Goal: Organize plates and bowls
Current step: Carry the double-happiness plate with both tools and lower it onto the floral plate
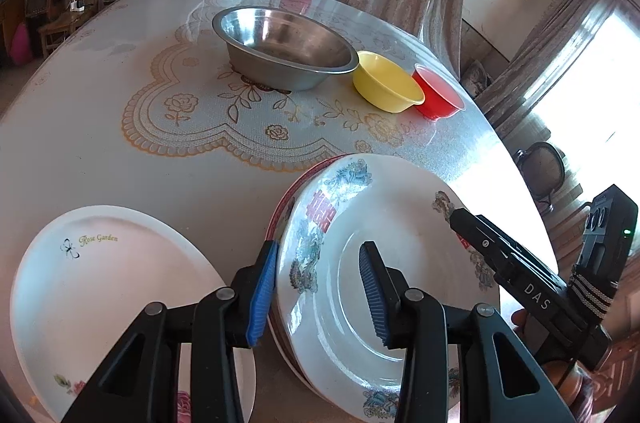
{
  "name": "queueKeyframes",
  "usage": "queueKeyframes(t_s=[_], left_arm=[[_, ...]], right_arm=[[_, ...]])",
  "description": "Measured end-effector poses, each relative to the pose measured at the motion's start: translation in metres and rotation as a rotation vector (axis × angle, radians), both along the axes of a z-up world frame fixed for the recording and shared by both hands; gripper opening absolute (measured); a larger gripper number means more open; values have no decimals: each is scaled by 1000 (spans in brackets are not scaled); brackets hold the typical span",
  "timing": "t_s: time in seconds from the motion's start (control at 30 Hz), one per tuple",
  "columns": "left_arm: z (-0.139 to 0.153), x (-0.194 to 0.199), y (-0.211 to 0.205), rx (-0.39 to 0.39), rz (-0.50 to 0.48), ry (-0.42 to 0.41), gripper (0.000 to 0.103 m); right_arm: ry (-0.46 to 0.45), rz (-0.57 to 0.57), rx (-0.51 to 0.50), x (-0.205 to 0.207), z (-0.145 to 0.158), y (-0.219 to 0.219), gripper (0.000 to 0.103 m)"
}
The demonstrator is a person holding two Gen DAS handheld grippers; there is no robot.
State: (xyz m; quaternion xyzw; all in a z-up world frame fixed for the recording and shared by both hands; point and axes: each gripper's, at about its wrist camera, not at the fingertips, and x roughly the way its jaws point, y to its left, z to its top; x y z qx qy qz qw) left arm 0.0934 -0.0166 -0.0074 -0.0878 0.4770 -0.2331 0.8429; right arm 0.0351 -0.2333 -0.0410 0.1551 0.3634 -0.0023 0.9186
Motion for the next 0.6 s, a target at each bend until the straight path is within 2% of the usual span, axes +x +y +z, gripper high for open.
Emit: queueKeyframes(t_s=[0.13,0.23,0.4,0.5,0.6], left_arm=[[0,3,-5,27,4,-12,42],[1,6,-3,5,21,-4,42],[9,5,4,-8,46,-47,47],[14,3,0,-3,20,-63,51],[13,0,-5,18,3,-79,54]], right_arm=[[1,-9,-10,3,0,2,60],[-8,-25,-25,7,0,5,62],[-35,-3,39,8,-1,2,63],[-24,-3,10,9,-1,3,63],[35,-19,-1,12,-9,0,63]])
